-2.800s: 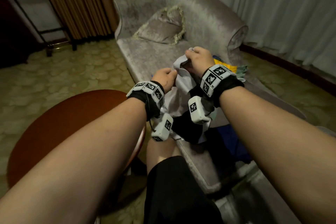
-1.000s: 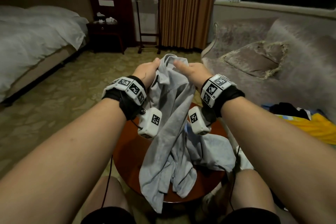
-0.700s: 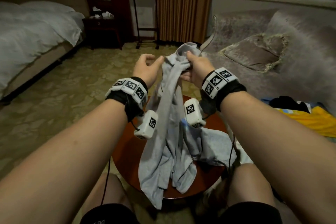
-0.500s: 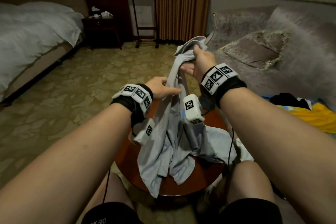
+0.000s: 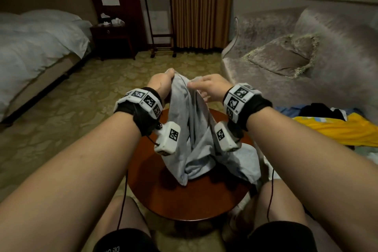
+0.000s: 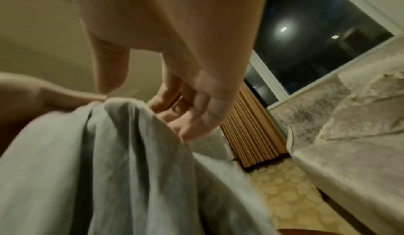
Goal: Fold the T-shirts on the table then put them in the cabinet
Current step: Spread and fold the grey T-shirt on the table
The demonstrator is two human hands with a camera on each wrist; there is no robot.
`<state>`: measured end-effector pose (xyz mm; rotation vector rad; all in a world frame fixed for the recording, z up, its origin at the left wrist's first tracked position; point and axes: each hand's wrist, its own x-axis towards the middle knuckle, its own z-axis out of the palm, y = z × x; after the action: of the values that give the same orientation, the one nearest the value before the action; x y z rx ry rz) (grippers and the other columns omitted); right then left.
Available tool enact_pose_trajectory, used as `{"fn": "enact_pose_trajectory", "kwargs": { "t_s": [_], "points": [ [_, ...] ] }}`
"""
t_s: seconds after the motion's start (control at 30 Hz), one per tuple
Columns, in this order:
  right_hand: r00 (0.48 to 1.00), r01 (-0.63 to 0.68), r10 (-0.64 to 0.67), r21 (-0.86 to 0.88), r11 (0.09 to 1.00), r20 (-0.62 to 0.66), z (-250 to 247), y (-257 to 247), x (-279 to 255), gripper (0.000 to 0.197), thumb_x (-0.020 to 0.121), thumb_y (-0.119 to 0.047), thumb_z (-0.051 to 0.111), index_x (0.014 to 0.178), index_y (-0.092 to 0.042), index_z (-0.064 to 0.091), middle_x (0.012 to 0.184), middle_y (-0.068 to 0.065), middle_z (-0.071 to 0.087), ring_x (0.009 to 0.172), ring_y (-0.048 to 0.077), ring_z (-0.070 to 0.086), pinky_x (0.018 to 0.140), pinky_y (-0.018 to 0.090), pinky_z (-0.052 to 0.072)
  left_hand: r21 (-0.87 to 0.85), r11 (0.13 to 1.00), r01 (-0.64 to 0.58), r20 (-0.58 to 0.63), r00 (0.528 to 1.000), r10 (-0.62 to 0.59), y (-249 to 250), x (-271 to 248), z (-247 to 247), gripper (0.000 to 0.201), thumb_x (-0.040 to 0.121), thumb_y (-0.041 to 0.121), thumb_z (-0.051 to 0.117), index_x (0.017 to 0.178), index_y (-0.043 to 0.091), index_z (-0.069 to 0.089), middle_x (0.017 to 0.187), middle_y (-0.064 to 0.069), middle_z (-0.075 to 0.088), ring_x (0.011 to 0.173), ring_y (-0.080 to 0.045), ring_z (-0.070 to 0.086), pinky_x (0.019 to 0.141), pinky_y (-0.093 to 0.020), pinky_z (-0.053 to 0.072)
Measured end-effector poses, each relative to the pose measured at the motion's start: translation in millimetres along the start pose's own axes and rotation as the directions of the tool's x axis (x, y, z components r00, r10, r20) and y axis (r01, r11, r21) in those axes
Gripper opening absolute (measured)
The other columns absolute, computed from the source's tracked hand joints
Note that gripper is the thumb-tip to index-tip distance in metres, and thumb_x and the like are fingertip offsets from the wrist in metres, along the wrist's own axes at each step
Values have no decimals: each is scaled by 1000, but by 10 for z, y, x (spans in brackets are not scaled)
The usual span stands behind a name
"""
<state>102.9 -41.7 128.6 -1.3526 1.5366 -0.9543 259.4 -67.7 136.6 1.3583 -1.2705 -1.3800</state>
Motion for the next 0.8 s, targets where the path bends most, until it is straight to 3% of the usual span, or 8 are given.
{"fn": "enact_pose_trajectory", "kwargs": {
  "t_s": [0.1, 0.23, 0.27, 0.33, 0.43, 0.53, 0.7, 0.8],
  "points": [
    [999, 50, -51, -184, 982, 1, 62, 92, -54, 31, 80, -38, 74, 68, -16, 57, 66, -3, 54, 60, 10, 51, 58, 23, 41, -61, 998, 32, -13, 999, -32, 24, -40, -3, 44, 96, 42, 47, 112, 4, 61, 106, -14, 67, 98, -29, 64, 94, -41, 49],
    [995, 94, -98, -241, 966, -5, 89, 136, -59, 33, 87, -27, 67, 83, 6, 68, 70, 16, 58, 66, 19, 50, 63, 25, 39, 127, 991, -28, -85, 996, 39, 5, 40, -64, 59, 90, 54, 44, 120, 6, 60, 119, -14, 64, 111, -33, 60, 102, -47, 44],
    [994, 100, -108, -258, 961, -16, 90, 120, -59, 32, 89, -26, 63, 81, 4, 68, 70, 19, 58, 65, 20, 50, 63, 27, 38, 181, 983, -37, -81, 995, 52, 14, 8, -69, 61, 90, 58, 43, 121, 8, 61, 121, -11, 63, 112, -30, 59, 103, -45, 43],
    [991, 106, -123, -243, 964, -57, 75, 67, -55, 31, 94, -24, 56, 69, -7, 64, 65, 9, 57, 60, 16, 48, 58, 27, 36, 249, 967, -44, 20, 999, 40, 41, -145, -26, 57, 83, 67, 51, 111, 20, 66, 116, -3, 65, 107, -21, 61, 99, -40, 45],
    [971, 135, -159, -139, 981, -177, 2, -16, -6, 36, 97, -25, 51, 62, -16, 58, 66, 2, 58, 62, 15, 52, 59, 26, 38, 392, 918, -64, 185, 983, -10, -42, -223, 42, 38, 83, 52, 65, 100, 18, 68, 108, -5, 69, 90, -17, 64, 88, -35, 51],
    [946, 156, -188, -136, 978, -265, -78, -89, 47, 40, 100, -24, 45, 62, -15, 52, 66, -2, 54, 63, 10, 49, 59, 23, 38, 392, 920, -31, 119, 993, -18, -66, -181, 47, 41, 93, 39, 56, 113, 4, 65, 113, -15, 67, 95, -25, 64, 92, -38, 50],
    [937, 128, -187, -206, 970, -295, -160, -154, 85, 42, 101, -26, 40, 62, -15, 48, 67, -2, 50, 76, 17, 49, 67, 24, 31, 258, 965, -47, -9, 999, 52, 112, -183, 25, 53, 95, 45, 45, 129, 5, 55, 130, -13, 58, 118, -29, 55, 106, -42, 41],
    [930, 119, -187, -223, 968, -315, -167, -161, 69, 42, 100, -31, 42, 62, -14, 50, 62, 0, 49, 64, 16, 48, 62, 27, 33, 204, 978, -34, -63, 997, 47, 176, -176, 8, 55, 93, 47, 46, 127, 6, 57, 126, -12, 60, 113, -28, 57, 105, -42, 42]
  ]
}}
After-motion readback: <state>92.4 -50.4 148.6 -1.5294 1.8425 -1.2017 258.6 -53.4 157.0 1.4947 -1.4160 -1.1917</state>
